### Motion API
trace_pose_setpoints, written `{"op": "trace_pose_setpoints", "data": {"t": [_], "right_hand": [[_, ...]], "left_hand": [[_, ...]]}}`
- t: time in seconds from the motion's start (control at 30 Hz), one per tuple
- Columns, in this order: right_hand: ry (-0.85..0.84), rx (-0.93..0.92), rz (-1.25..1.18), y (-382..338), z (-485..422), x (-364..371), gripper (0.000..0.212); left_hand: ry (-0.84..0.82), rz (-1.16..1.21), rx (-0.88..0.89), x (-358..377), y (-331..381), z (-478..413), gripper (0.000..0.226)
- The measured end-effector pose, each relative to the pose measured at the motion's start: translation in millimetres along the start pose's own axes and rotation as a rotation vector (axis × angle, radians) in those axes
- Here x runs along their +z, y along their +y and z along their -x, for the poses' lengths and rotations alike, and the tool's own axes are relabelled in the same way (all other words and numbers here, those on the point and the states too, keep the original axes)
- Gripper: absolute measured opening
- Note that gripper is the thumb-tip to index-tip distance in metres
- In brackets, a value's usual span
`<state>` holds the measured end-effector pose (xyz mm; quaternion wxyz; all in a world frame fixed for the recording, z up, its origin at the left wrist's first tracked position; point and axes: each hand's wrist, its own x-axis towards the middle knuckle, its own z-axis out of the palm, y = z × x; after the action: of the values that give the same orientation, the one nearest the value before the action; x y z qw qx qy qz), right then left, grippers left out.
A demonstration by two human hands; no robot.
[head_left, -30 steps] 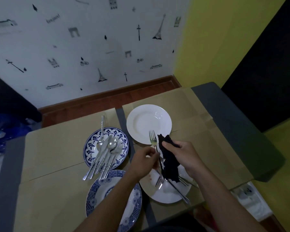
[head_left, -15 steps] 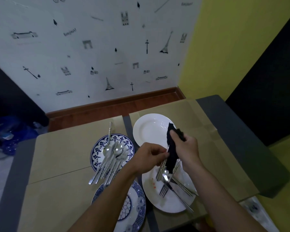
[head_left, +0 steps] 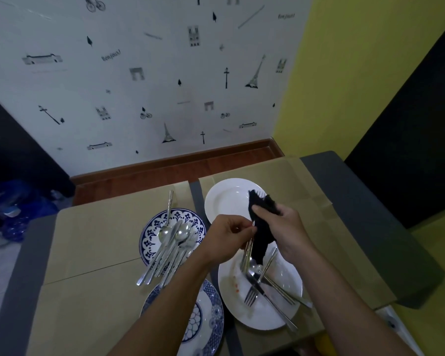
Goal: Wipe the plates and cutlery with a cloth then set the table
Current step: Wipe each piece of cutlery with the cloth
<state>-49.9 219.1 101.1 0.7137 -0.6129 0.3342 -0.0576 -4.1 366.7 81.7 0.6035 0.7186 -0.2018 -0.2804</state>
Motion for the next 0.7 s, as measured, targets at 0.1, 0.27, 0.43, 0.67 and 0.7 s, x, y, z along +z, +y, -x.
{"op": "trace_pose_setpoints", "data": {"t": [0.1, 0.27, 0.43, 0.67, 0.7], "right_hand": [[-0.099, 0.05, 0.047, 0, -2, -2, 0.009], [-0.138, 0.071, 0.184, -1, 1, -2, 0.019], [-0.182, 0.021, 0.198, -7, 9, -1, 0.013], [-0.371, 0.062, 0.236, -19, 23, 7, 0.016], [-0.381, 0.065, 0.232, -20, 24, 7, 0.018]], "left_hand": [[0.014, 0.03, -0.016, 1, -1, 4, 0.015], [0.042, 0.061, -0.069, 0, -5, 7, 0.014], [0.244, 0.187, -0.119, -12, 10, 2, 0.027], [0.212, 0.063, -0.111, -37, 38, -14, 0.015], [0.207, 0.058, -0.12, -38, 41, -14, 0.015]]}}
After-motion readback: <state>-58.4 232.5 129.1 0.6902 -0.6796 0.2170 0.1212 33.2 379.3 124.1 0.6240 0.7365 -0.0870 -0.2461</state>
